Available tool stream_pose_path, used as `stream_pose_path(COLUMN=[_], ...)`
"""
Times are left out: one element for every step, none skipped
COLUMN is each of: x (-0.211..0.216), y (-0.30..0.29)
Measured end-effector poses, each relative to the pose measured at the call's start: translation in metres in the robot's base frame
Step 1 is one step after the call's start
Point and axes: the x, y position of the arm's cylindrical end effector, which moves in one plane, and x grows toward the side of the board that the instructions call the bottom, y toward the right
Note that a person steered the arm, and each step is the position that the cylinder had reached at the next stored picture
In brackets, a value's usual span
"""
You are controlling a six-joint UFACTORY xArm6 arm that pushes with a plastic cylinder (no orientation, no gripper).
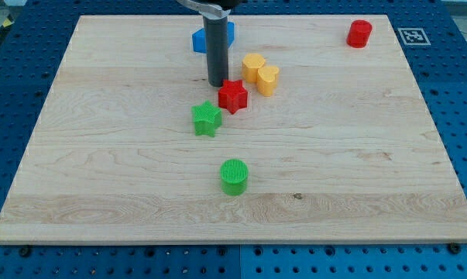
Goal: Place your arm above the yellow hexagon
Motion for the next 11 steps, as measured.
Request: stream_pose_path(x=[0.0, 0.0, -0.005, -0.014, -0.029, -0.038, -0.039, -0.04, -0.041, -0.057, -0.082], y=[0.0, 0.001, 0.01, 0.01, 0.01, 0.026, 0.028, 0.041, 0.05, 0.067, 0.088])
